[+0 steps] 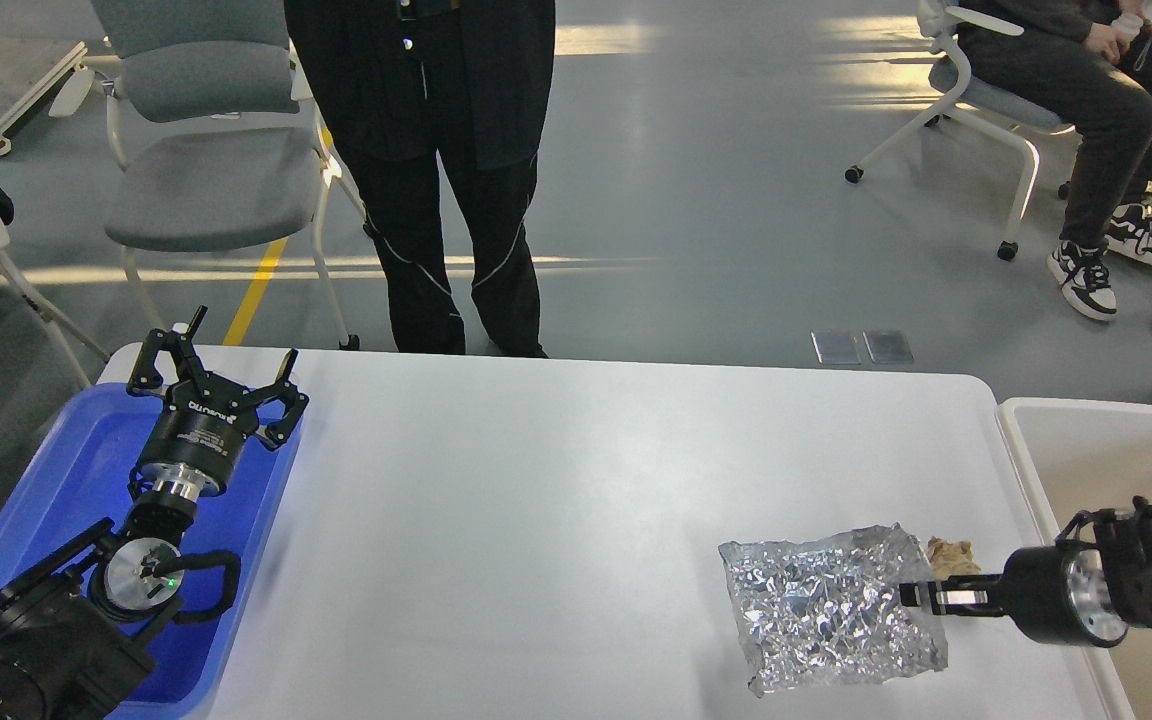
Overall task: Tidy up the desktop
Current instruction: 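Lift the foil bag with the right gripper toward the white bin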
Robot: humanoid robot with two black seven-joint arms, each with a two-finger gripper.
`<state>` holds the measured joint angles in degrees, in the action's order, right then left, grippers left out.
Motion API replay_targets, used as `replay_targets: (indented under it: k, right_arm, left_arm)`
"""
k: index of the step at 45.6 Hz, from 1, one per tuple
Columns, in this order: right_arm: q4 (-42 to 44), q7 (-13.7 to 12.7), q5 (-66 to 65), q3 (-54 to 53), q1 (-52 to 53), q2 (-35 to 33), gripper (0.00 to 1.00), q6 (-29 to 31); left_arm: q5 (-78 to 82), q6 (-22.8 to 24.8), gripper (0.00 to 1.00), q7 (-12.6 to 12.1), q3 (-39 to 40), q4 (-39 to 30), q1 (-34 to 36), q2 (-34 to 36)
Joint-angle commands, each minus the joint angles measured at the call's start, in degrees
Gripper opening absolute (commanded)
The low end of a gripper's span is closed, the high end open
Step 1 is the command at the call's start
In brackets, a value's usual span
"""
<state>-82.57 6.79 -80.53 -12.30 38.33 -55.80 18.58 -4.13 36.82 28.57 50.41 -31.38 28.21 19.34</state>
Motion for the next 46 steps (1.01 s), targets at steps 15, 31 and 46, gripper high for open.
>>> replay_targets:
  k: [15,31,46]
  right_arm:
    - [-6.9,0.9,1.2,-2.6,4.1,-12.8,0.00,1.6]
    - [-9.4,2.7,1.7,-2.8,11.4,-17.5,0.00,2.1]
    - [-11.5,2.7,1.3,-2.7,13.2,-22.0,0.00,5.1]
  left_arm:
    - [0.0,0.0,1.00,0.0,-0.1,0.0,0.0,0.0]
    - [0.0,-0.1,1.00,0.0,-0.1,0.0,0.0,0.0]
    - [0.0,-0.1,1.00,0.0,-0.1,0.0,0.0,0.0]
